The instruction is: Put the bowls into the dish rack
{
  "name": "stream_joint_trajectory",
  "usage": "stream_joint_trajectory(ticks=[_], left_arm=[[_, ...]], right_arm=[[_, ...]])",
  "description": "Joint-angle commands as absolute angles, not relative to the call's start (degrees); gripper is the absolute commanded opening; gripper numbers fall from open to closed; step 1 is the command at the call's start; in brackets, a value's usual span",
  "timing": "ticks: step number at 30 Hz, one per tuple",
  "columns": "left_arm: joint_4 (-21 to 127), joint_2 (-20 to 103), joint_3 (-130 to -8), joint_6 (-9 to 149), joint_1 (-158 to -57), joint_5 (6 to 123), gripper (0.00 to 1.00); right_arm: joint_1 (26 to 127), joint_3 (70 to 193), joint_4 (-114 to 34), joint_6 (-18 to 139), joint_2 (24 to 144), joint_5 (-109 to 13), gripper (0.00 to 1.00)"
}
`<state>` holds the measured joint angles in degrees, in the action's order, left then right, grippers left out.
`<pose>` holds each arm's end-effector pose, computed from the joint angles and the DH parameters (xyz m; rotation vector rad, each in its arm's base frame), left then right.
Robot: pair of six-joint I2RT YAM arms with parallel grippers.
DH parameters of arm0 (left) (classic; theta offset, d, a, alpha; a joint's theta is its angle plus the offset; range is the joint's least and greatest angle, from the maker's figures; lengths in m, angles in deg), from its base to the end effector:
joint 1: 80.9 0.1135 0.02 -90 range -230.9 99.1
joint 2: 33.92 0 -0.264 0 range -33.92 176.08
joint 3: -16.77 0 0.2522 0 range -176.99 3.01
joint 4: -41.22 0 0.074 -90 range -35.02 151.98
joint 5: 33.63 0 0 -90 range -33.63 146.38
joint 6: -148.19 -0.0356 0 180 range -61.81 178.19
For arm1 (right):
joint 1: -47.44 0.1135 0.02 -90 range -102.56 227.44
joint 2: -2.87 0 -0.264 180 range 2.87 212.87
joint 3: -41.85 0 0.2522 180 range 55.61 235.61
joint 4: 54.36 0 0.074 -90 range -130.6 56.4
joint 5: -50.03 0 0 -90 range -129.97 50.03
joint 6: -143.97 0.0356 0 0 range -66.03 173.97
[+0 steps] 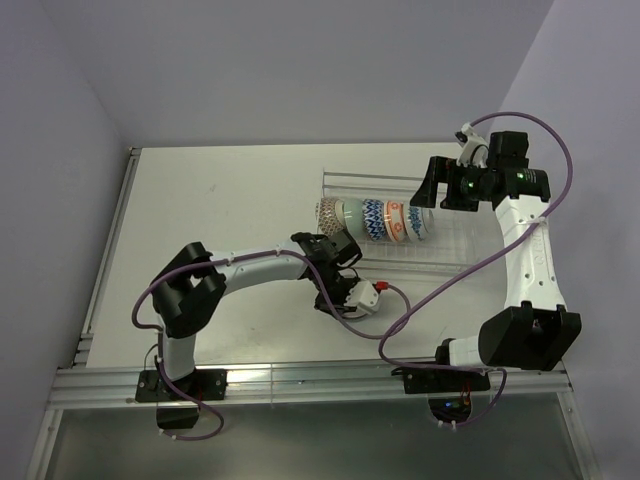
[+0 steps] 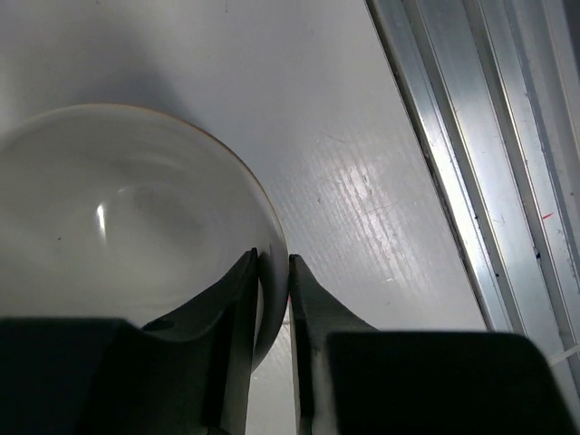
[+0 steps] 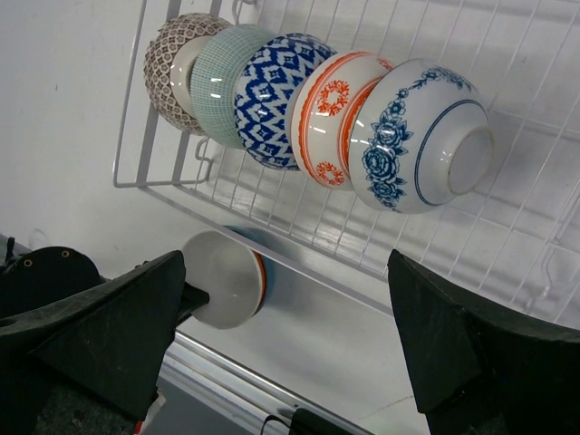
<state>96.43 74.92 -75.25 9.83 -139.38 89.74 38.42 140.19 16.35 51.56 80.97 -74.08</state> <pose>0.1813 -0.3330 0.1917 2.2930 1.5389 -0.8620 0.2679 -0.0223 0.3793 -0.1222 2.3424 0.6283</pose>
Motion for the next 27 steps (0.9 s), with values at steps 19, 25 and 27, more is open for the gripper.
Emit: stream_joint_trajectory(ticks=[19, 25, 27], left_arm=[[98.40, 66.72, -78.55, 16.79, -139.61, 93.20, 0.00], [92.69, 59.96, -78.99, 24.43, -139.61, 94.08, 0.00], [90.15, 57.41, -79.69, 28.20, -139.61, 94.17, 0.00]], right_arm=[[37.95, 139.81, 14.86, 52.39, 79.07, -75.66, 1.00], [35.32, 141.22, 13.72, 55.54, 80.03, -79.60, 1.00], [33.83, 142.35, 13.46, 56.69, 80.39, -82.59, 1.00]])
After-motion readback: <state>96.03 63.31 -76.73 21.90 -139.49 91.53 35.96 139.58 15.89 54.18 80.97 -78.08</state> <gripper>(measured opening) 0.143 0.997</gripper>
